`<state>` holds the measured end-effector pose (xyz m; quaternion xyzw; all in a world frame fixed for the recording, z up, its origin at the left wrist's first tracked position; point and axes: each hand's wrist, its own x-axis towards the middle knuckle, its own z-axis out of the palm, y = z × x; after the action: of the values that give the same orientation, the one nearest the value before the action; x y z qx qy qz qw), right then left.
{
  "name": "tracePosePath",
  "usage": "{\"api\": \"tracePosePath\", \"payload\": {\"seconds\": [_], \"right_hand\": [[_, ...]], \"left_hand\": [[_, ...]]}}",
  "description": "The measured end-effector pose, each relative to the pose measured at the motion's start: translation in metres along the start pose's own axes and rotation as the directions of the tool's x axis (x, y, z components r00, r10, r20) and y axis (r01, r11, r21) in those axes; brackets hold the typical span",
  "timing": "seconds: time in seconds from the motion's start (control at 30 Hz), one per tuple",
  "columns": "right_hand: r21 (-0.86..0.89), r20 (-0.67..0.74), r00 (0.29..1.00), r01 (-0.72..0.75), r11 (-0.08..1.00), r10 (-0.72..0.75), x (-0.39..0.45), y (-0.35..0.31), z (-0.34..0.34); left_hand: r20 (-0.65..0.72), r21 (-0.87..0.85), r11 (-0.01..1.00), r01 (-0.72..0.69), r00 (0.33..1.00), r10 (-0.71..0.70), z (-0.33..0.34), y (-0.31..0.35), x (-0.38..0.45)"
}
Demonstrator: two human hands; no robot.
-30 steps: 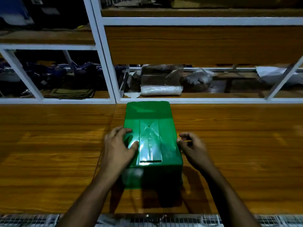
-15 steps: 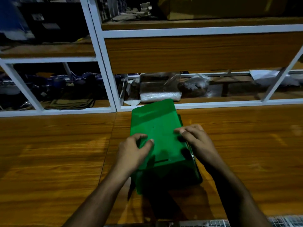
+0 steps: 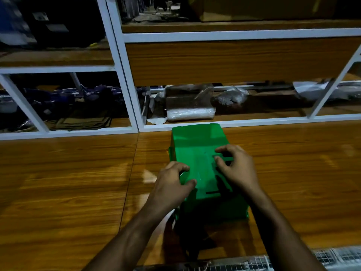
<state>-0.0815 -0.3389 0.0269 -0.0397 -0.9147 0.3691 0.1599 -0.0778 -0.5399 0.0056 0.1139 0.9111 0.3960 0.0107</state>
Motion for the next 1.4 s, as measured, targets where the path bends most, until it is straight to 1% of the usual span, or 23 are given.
{"api": "tracePosePath", "payload": {"seconds": [0.07,0.13,0.2,0.23,0.3,0.4,0.5,0.57,0.67,0.7,0.8,0.9,1.0,1.03,1.07,1.1,1.17,1.2,1.23,1.27,1.33,1.37,1.4], "right_hand": [[-0.016,-0.075,0.995,-0.065,0.998,0.063,0.005,0.012,-0.011],[-0.061,-0.084,0.982,-0.177,0.982,0.172,0.009,0.026,-0.018],[-0.051,0.030,0.947,-0.318,0.947,0.319,0.010,0.038,-0.020],[0.016,0.116,0.921,-0.376,0.926,0.372,0.009,0.042,-0.018],[0.142,0.221,0.895,-0.423,0.895,0.388,0.004,0.044,-0.015],[0.210,0.205,0.929,-0.348,0.914,0.307,0.001,0.037,-0.017],[0.184,0.164,0.967,-0.224,0.957,0.195,0.004,0.025,-0.021],[0.160,0.102,0.988,-0.131,0.978,0.116,0.006,0.013,-0.022],[0.110,0.021,0.999,0.034,0.993,-0.036,0.007,-0.013,-0.018],[0.130,0.007,0.997,0.071,0.989,-0.072,0.008,-0.022,-0.017],[0.254,0.012,0.997,0.071,0.965,-0.077,0.008,-0.044,-0.013],[0.308,0.065,0.994,0.063,0.949,-0.087,0.007,-0.055,-0.010],[0.375,0.114,0.975,0.133,0.917,-0.188,0.004,-0.059,-0.007],[0.358,0.130,0.970,0.149,0.922,-0.207,0.004,-0.055,-0.006],[0.278,0.138,0.969,0.161,0.947,-0.205,0.004,-0.050,-0.005],[0.119,0.142,0.973,0.163,0.979,-0.180,0.005,-0.041,-0.004],[-0.225,0.140,0.990,0.053,0.973,-0.021,0.007,-0.024,-0.003],[-0.272,0.133,0.989,-0.032,0.962,0.070,0.007,-0.017,-0.004],[-0.229,0.147,0.978,-0.112,0.967,0.149,0.008,-0.012,-0.004],[-0.101,0.186,0.961,-0.190,0.977,0.206,0.007,-0.011,-0.005],[0.207,0.307,0.922,-0.305,0.929,0.234,0.004,-0.013,-0.006],[0.284,0.330,0.921,-0.307,0.908,0.208,0.003,-0.015,-0.007],[0.303,0.314,0.935,-0.263,0.916,0.164,0.004,-0.018,-0.008]], "left_hand": [[0.013,0.057,0.998,-0.020,1.000,0.019,0.000,-0.003,0.000],[0.007,0.044,0.999,-0.021,1.000,0.021,-0.001,-0.005,-0.001],[0.010,-0.004,1.000,-0.006,1.000,0.006,-0.002,-0.008,-0.002],[0.019,-0.031,0.999,0.007,1.000,-0.006,-0.004,-0.009,-0.002],[0.036,-0.057,0.998,0.027,0.999,-0.025,-0.006,-0.010,-0.002],[0.059,-0.039,0.998,0.042,0.997,-0.039,-0.011,-0.007,-0.003],[0.102,-0.096,0.993,0.074,0.993,-0.064,-0.016,-0.001,-0.002],[0.130,-0.127,0.984,0.128,0.985,-0.111,-0.017,0.002,-0.002],[0.162,-0.041,0.982,0.184,0.971,-0.176,-0.017,0.013,0.001],[0.157,-0.007,0.982,0.187,0.970,-0.183,-0.016,0.017,0.004],[0.100,0.022,0.979,0.201,0.974,-0.202,-0.017,0.029,0.013],[0.033,-0.066,0.967,0.247,0.969,-0.245,-0.020,0.036,0.020],[0.007,-0.165,0.957,0.240,0.970,-0.242,-0.026,0.037,0.023],[0.007,-0.214,0.952,0.218,0.975,-0.222,-0.029,0.036,0.022],[0.002,-0.259,0.947,0.187,0.981,-0.193,-0.032,0.034,0.020],[-0.010,-0.294,0.942,0.159,0.986,-0.169,-0.036,0.032,0.019],[-0.026,-0.358,0.927,0.112,0.991,-0.129,-0.043,0.029,0.016],[-0.025,-0.393,0.915,0.090,0.994,-0.109,-0.046,0.028,0.014],[-0.031,-0.411,0.909,0.072,0.995,-0.093,-0.048,0.027,0.012],[-0.044,-0.405,0.913,0.055,0.996,-0.079,-0.050,0.026,0.010],[-0.105,-0.375,0.927,0.002,0.993,-0.045,-0.051,0.021,0.007],[-0.139,-0.374,0.927,-0.023,0.990,-0.032,-0.053,0.020,0.006],[-0.166,-0.385,0.923,-0.029,0.985,-0.038,-0.053,0.017,0.005]]}}
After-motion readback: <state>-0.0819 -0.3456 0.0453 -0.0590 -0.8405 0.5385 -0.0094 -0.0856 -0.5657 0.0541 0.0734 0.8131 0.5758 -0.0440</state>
